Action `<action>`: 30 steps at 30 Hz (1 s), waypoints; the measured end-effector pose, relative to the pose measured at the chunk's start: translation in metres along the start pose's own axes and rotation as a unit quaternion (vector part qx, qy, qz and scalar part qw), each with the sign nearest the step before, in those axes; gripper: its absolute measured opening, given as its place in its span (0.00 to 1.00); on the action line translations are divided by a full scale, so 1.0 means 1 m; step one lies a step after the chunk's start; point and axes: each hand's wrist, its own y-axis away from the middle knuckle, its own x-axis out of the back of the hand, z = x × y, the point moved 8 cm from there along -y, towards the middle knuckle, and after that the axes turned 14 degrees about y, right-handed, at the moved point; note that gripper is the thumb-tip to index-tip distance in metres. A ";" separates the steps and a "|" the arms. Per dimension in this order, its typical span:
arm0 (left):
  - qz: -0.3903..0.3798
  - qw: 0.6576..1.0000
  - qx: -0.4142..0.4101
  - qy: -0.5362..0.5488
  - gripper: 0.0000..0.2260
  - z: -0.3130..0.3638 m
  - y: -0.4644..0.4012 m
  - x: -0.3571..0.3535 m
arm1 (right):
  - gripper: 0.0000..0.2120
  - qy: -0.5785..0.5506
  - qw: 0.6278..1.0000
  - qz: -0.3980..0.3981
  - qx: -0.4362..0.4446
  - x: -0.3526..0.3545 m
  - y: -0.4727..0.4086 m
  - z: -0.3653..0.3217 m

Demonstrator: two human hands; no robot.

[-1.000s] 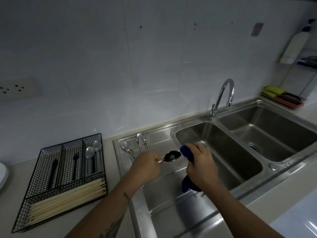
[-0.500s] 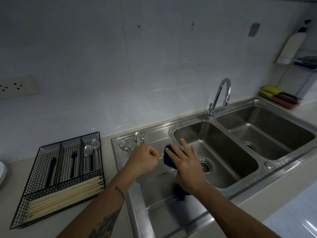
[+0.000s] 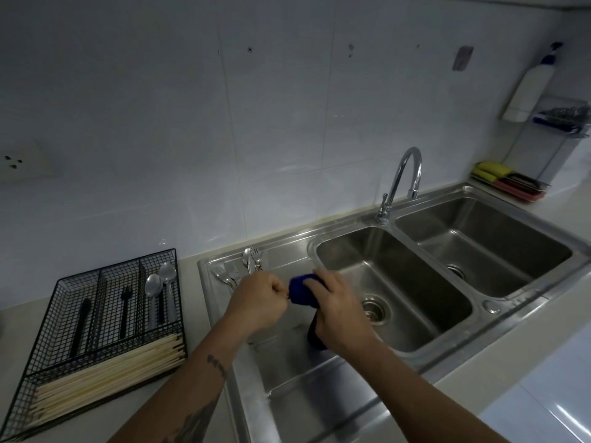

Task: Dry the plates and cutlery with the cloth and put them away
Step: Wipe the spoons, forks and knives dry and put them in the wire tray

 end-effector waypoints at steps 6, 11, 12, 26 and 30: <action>-0.012 0.999 0.009 -0.030 0.10 -0.016 0.009 -0.002 | 0.35 0.045 0.994 -0.043 0.090 -0.024 0.025 -0.011; 0.005 1.000 0.008 -0.022 0.09 -0.017 0.010 -0.009 | 0.34 0.059 0.994 -0.073 0.051 -0.027 0.014 0.004; 0.008 1.000 0.007 -0.022 0.10 -0.015 0.010 -0.008 | 0.33 0.067 0.993 -0.073 0.059 -0.027 0.011 -0.002; 0.041 0.996 0.076 0.021 0.09 -0.024 -0.002 -0.009 | 0.35 0.024 0.992 -0.114 0.040 -0.037 -0.005 0.035; 0.074 0.980 0.154 0.104 0.13 -0.050 0.002 -0.005 | 0.32 -0.041 0.994 -0.094 -0.024 -0.041 -0.028 0.054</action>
